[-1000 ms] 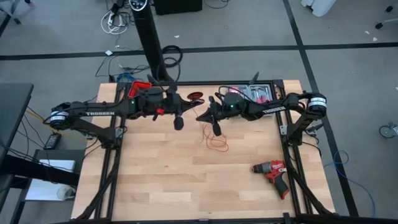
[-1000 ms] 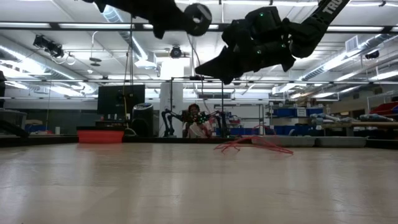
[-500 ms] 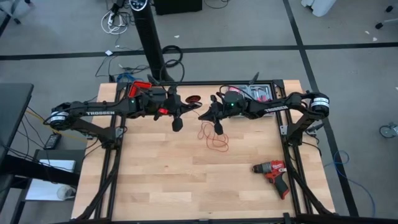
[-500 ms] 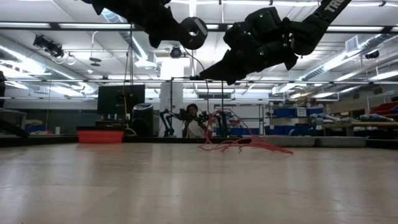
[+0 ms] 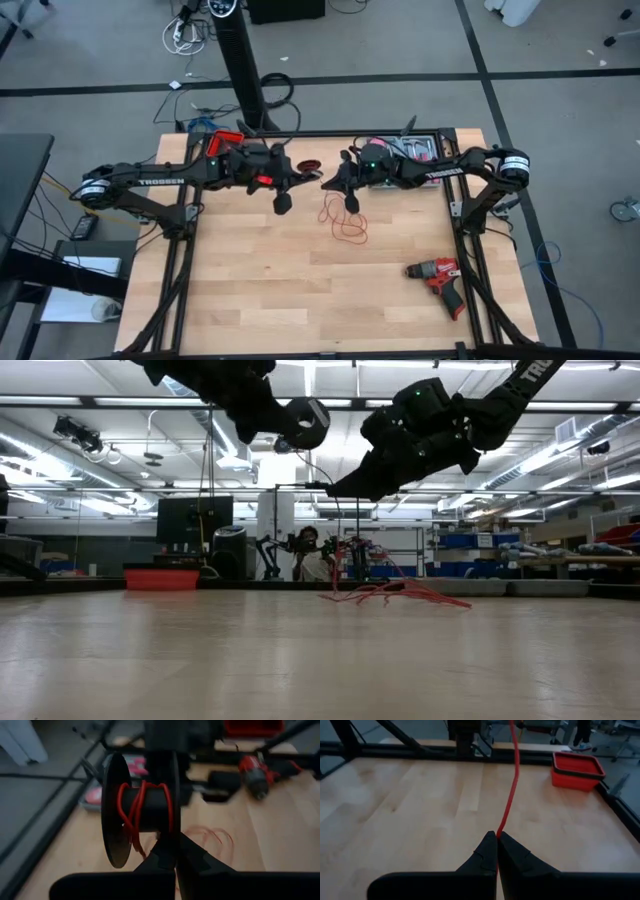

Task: Coil cords
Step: Coil the red wire onto the black spool

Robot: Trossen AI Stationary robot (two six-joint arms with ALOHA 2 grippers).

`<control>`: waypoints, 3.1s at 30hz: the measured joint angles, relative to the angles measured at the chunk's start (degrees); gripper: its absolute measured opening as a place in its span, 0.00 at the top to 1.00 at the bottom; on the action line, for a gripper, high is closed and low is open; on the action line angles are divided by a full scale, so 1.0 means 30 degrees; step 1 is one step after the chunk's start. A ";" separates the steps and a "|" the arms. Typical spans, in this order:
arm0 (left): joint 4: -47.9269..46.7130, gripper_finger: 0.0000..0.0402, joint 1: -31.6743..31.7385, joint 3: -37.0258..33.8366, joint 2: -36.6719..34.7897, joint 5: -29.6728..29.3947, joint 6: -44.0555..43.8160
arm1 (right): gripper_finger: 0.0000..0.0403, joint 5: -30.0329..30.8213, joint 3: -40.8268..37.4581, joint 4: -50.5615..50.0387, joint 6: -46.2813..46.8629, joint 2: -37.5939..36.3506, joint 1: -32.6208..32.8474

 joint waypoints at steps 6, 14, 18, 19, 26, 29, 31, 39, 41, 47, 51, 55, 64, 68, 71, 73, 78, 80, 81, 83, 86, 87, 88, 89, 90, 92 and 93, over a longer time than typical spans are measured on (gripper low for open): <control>-0.1353 1.00 0.0004 0.0000 0.0000 0.0409 -0.0387 | 1.00 -0.0018 0.0000 -0.0783 -0.1054 0.0000 -0.0164; -0.1646 1.00 0.0004 0.0000 0.0000 0.0401 -0.0495 | 1.00 -0.0038 0.0000 -0.1244 -0.1376 0.0000 -0.0498; -0.2927 1.00 -0.0004 0.0000 0.0000 0.0404 -0.1172 | 1.00 -0.0731 0.0000 -0.1365 -0.1369 0.0000 -0.0789; -0.3325 1.00 -0.0004 0.0000 0.0000 0.0401 -0.1389 | 1.00 -0.0850 0.0000 -0.1397 -0.1369 0.0000 -0.0785; -0.4366 1.00 -0.0004 0.0000 0.0000 0.0707 -0.2471 | 1.00 -0.1084 0.0009 -0.2309 -0.2023 -0.0528 -0.0924; -0.4548 1.00 -0.0004 0.0000 0.0000 0.0761 -0.2441 | 1.00 -0.0840 0.0015 -0.3200 -0.2616 -0.1361 -0.1105; -0.4624 1.00 -0.0004 0.0000 0.0000 0.0784 -0.2391 | 1.00 -0.0713 0.0015 -0.3587 -0.2666 -0.1978 -0.1293; -0.4596 1.00 -0.0004 0.0007 0.0000 0.1068 -0.2347 | 1.00 -0.2261 0.0015 -0.4150 -0.2584 -0.3679 -0.1217; -0.4374 1.00 -0.0007 0.0007 0.0036 0.1589 -0.2398 | 1.00 -0.2320 0.0015 -0.3850 -0.2775 -0.3803 -0.0980; -0.2754 1.00 -0.0058 0.0007 0.0931 0.4637 -0.2391 | 1.00 -0.2952 0.0015 -0.1613 -0.3663 -0.3745 0.0202; -0.1992 1.00 -0.0053 0.0007 0.1527 0.5767 -0.2304 | 1.00 -0.2584 0.0015 0.0015 -0.4372 -0.3738 0.0657; -0.1591 1.00 -0.0055 0.0007 0.1936 0.6851 -0.2260 | 1.00 -0.2482 0.0015 0.1162 -0.4857 -0.3730 0.0696; 0.0289 1.00 -0.0055 0.0029 0.2229 0.8286 -0.1836 | 1.00 -0.2488 0.0000 0.3392 -0.5849 -0.3708 0.0601; 0.1302 1.00 -0.0055 0.0029 0.2237 0.8499 -0.1830 | 1.00 -0.1966 0.0007 0.3398 -0.5801 -0.3716 0.0587; 0.1636 1.00 -0.0114 0.0029 0.2237 0.8610 -0.1897 | 1.00 -0.1479 0.0007 0.3397 -0.5798 -0.3716 0.0587; 0.1847 1.00 -0.0188 0.0015 0.2237 0.8612 -0.1947 | 1.00 -0.1468 0.0007 0.3489 -0.5721 -0.3716 0.0594; 0.1935 1.00 -0.0445 0.0921 0.2438 0.8605 -0.2331 | 1.00 -0.0929 0.0007 0.3711 -0.5625 -0.3716 0.0728; 0.1593 1.00 -0.0455 0.1345 0.2453 0.8612 -0.2314 | 1.00 -0.0866 0.0160 0.3551 -0.5624 -0.3716 0.0805; 0.1627 1.00 -0.0455 0.1541 0.2520 0.8613 -0.2300 | 1.00 -0.0881 0.0333 0.3389 -0.5624 -0.3712 0.0843; 0.1683 1.00 -0.0455 0.1733 0.2559 0.8620 -0.2287 | 1.00 -0.0928 0.0585 0.3198 -0.5624 -0.3712 0.0957; 0.1633 1.00 -0.0455 0.1908 0.2572 0.8612 -0.1791 | 1.00 -0.1218 0.0820 0.2998 -0.5653 -0.3708 0.0973; 0.1646 1.00 -0.0455 0.1945 0.2572 0.8620 -0.1580 | 1.00 -0.1337 0.0867 0.3040 -0.5653 -0.3708 0.0973; 0.1672 1.00 -0.0455 0.1967 0.2572 0.8620 -0.1440 | 1.00 -0.1407 0.0874 0.3062 -0.5660 -0.3708 0.0973; 0.1696 1.00 -0.0455 0.1967 0.2572 0.8618 -0.1405 | 1.00 -0.1451 0.0874 0.3040 -0.5657 -0.3708 0.0973; 0.1677 1.00 -0.0455 0.1967 0.2572 0.8620 -0.1391 | 1.00 -0.1453 0.0874 0.2985 -0.5647 -0.3709 0.0973; 0.1717 1.00 -0.0455 0.1967 0.2572 0.8620 -0.1299 | 1.00 -0.1539 0.0874 0.2970 -0.5650 -0.3708 0.0973; 0.1764 1.00 -0.0455 0.1967 0.2572 0.8620 -0.1247 | 1.00 -0.1668 0.0874 0.2953 -0.5653 -0.3708 0.0973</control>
